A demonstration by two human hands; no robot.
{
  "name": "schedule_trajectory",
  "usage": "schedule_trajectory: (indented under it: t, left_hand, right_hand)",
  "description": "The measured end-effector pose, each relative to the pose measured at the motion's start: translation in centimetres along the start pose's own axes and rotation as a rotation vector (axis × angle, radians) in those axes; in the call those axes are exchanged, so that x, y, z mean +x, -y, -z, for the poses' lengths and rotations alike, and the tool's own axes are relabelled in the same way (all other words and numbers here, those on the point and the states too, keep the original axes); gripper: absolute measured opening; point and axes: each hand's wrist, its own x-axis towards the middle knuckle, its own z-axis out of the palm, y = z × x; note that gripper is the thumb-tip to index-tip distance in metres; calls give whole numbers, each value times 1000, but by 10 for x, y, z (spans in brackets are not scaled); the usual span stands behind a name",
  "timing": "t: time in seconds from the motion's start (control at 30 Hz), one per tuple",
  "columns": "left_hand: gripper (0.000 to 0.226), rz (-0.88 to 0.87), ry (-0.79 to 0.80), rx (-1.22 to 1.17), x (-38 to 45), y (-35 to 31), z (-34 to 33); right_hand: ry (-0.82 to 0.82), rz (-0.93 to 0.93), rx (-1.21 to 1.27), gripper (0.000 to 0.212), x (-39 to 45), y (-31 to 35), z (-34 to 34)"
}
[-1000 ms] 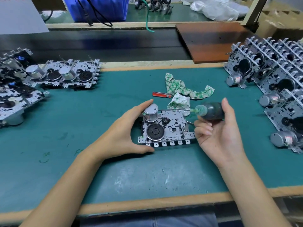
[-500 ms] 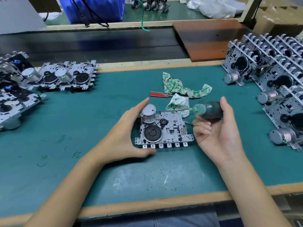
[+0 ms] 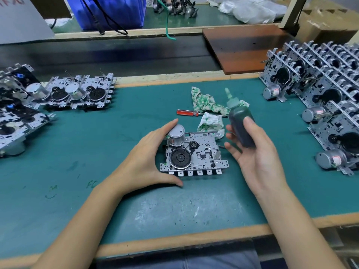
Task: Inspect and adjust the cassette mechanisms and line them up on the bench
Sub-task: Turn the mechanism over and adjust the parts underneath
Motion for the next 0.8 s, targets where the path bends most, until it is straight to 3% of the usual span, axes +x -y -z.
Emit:
schedule_trajectory:
  t: [0.07, 0.23, 0.33, 0.5, 0.8]
  left_hand:
    - [115, 0, 6, 1, 0, 0, 1]
    - [120, -43, 27, 53, 1, -2, 1]
    - [117, -50, 10, 55, 1, -3, 1]
    - [115, -74, -2, 53, 2, -1, 0]
    - [110, -101, -24, 18, 2, 5, -2]
  right_hand:
    - [-2, 99, -113, 54, -1, -2, -2]
    - [39, 491, -601, 38, 0, -4, -6]
    - [52, 602, -790, 39, 8, 4, -14]
    - [126, 544, -861, 29, 36, 21, -44]
    - [323, 366, -1304, 43, 79, -17, -87]
